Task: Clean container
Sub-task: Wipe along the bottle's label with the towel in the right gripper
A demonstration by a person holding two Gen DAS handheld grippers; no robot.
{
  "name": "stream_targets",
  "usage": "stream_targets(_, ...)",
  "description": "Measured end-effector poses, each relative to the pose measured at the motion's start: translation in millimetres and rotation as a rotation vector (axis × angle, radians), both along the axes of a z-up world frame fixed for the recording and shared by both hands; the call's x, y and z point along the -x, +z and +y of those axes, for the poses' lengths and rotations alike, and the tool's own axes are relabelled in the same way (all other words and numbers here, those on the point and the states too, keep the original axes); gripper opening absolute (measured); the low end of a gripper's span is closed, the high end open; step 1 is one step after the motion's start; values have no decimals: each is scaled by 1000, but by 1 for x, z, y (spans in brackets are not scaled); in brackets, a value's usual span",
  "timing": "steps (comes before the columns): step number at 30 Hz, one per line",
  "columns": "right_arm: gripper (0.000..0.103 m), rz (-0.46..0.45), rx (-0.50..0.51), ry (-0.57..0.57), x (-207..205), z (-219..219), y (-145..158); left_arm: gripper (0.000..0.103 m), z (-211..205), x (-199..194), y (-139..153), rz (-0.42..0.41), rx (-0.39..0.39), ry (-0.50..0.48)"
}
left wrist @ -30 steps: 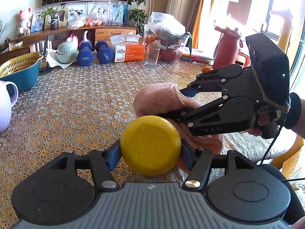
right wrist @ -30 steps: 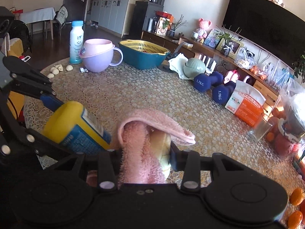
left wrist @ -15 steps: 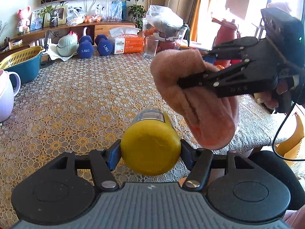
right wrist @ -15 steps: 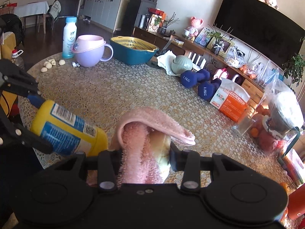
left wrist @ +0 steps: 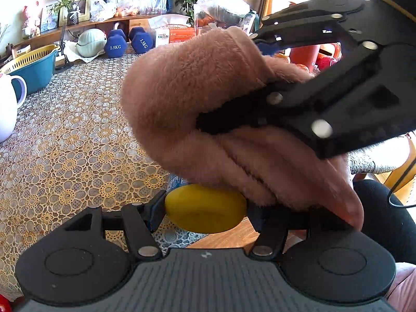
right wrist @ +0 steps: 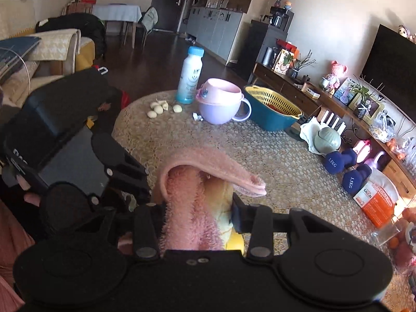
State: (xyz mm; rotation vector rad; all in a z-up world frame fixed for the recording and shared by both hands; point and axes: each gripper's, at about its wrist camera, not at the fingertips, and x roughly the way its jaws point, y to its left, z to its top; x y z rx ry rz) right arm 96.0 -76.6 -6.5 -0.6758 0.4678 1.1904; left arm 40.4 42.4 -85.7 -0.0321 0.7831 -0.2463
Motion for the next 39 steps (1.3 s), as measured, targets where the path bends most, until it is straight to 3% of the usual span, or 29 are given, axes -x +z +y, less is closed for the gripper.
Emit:
stream_targets(12, 41, 5, 36, -256, -62, -36, -17, 63, -3, -26, 9, -32, 14, -23)
stream_targets(20, 40, 36, 85, -324, -64, -51, -48, 63, 5, -30, 3, 16, 76, 3)
stream_targets(24, 40, 12, 47, -348, -59, -59, -36, 63, 12, -34, 5, 28, 122, 26)
stream_targets(30, 40, 9, -66, -262, -40, -63, 4, 63, 16, -35, 5, 34, 138, 39)
stream_targets(34, 40, -7, -26, -173, -26, -38, -2, 63, 14, -35, 5, 32, 123, 37)
stream_targets(37, 41, -87, 42, -138, -21, -15, -18, 63, 11, -34, 4, 33, 60, 51)
stream_targets(39, 42, -93, 49, -131, -25, -6, -20, 63, 15, -34, 2, 33, 57, 58)
